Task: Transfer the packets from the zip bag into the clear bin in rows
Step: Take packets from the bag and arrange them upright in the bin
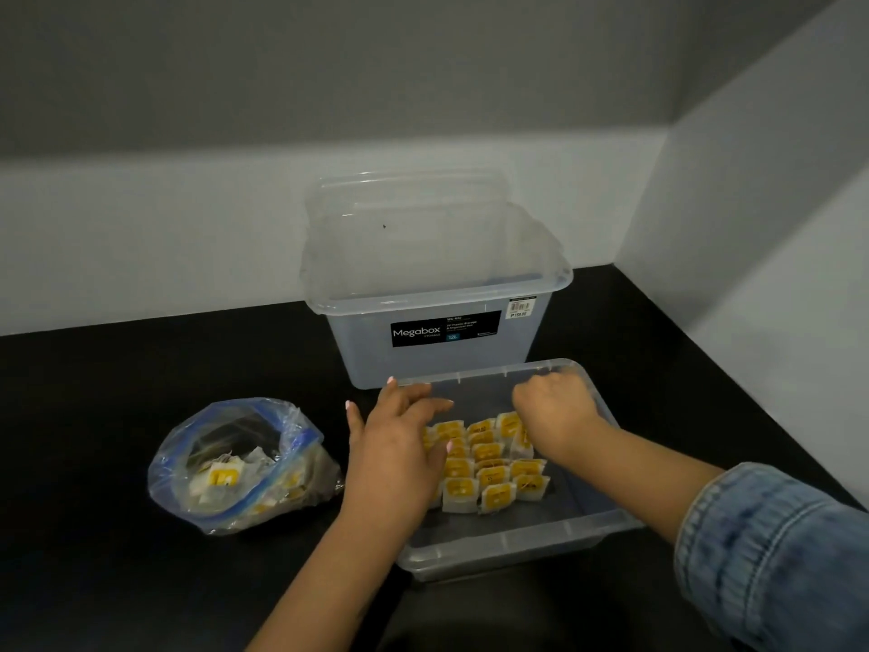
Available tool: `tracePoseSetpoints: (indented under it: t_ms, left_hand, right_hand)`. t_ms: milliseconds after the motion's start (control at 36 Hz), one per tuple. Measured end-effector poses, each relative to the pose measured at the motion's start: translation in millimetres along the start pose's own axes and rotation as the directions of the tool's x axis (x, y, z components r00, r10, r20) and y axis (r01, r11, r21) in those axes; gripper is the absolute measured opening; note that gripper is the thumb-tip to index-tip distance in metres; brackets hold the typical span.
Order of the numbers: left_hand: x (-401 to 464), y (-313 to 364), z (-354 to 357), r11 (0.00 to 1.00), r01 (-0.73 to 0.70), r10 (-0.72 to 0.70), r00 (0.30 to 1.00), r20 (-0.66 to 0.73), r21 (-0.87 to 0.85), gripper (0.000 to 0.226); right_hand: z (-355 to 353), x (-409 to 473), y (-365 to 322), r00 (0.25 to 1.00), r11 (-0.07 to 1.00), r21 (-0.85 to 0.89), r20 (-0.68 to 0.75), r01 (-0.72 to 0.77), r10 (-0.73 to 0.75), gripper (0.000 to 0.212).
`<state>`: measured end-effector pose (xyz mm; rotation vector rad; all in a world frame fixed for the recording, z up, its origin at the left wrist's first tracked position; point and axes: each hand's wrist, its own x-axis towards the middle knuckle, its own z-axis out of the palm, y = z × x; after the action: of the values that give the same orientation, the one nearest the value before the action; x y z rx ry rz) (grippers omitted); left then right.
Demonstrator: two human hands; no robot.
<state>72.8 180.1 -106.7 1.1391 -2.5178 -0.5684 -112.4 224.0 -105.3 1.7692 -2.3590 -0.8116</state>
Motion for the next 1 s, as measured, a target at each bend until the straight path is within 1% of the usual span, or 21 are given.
tracePoseSetpoints:
  t_ms: [83,139,167,194,250,278,306,361,417,472,528,583,639,694,750,806,889,1000]
  left_hand:
    - [0,1,-1,0.998,-0.030,0.030,1.000,-0.002,0.057,0.043]
    - [3,3,-2,0.993,-0.092,0.094,0.995,-0.022,0.073,0.041]
    - [5,6,-4,0.991,-0.121,0.123,0.992,-0.029,0.063,0.040]
    - [9,10,-6,0.988,-0.141,0.142,0.990,-0.021,0.057,0.038]
    - [18,20,-8,0.984,-0.164,0.162,0.986,0.037,0.074,0.038]
    - [23,25,-7,0.979,-0.179,0.172,0.982,0.074,0.094,0.038]
    - [29,30,-5,0.973,-0.197,0.185,0.977,0.108,0.117,0.038]
    - [40,40,1,0.956,-0.236,0.208,0.964,0.165,0.175,0.038]
    - [51,50,9,0.925,-0.276,0.224,0.951,0.213,0.260,0.035]
    - [61,58,17,0.892,-0.292,0.202,0.940,0.273,0.345,0.035]
    - [68,63,24,0.865,-0.274,0.142,0.938,0.317,0.421,0.034]
    - [71,67,31,0.824,-0.273,0.107,0.936,0.336,0.497,0.027]
    - [72,71,34,0.782,-0.291,0.100,0.932,0.349,0.551,0.017]
    - [71,75,36,0.763,-0.311,0.110,0.926,0.361,0.566,0.011]
    - [71,78,37,0.752,-0.324,0.112,0.921,0.372,0.575,0.010]
    - [71,78,38,0.754,-0.317,0.092,0.918,0.385,0.575,0.012]
    - [70,73,40,0.759,-0.301,0.065,0.918,0.392,0.578,0.012]
    - [70,64,39,0.787,-0.241,0.027,0.933,0.358,0.569,0.011]
  right_hand:
    - [1,0,1,1.000,1.000,0.030,-0.007,0.004,-0.003,0.011]
    - [-2,0,6,1.000,0.997,0.075,-0.031,-0.004,0.006,0.004]
    - [-4,-1,9,0.998,0.995,0.098,-0.052,-0.013,0.018,0.006]
    - [-6,-1,12,0.997,0.993,0.118,-0.072,-0.022,0.031,0.015]
    - [-8,-1,18,0.994,0.989,0.146,-0.102,-0.032,0.047,0.026]
    - [-9,-1,21,0.992,0.986,0.165,-0.114,-0.037,0.057,0.024]
    - [-10,-1,24,0.991,0.981,0.186,-0.117,-0.046,0.069,0.017]
    - [-10,0,27,0.992,0.973,0.223,-0.097,-0.060,0.083,0.007]
    - [-10,1,28,0.992,0.970,0.235,-0.094,-0.056,0.080,0.008]
    - [-10,1,28,0.992,0.973,0.225,-0.102,-0.050,0.075,0.008]
    - [-10,-1,27,0.993,0.977,0.211,-0.101,-0.041,0.064,0.008]
    - [-10,-1,27,0.995,0.979,0.202,-0.085,-0.037,0.055,0.007]
    - [-10,0,24,0.997,0.977,0.208,-0.053,-0.051,0.063,0.007]
    - [-8,2,20,0.996,0.974,0.211,-0.016,-0.080,0.085,0.007]
    - [-5,4,16,0.994,0.975,0.196,0.008,-0.106,0.106,0.008]
    - [-2,7,11,0.993,0.985,0.127,0.021,-0.118,0.116,0.011]
    - [-1,9,6,0.996,0.996,0.014,0.032,-0.088,0.087,0.013]
    - [1,8,3,0.999,0.999,-0.048,0.031,-0.015,0.017,0.014]
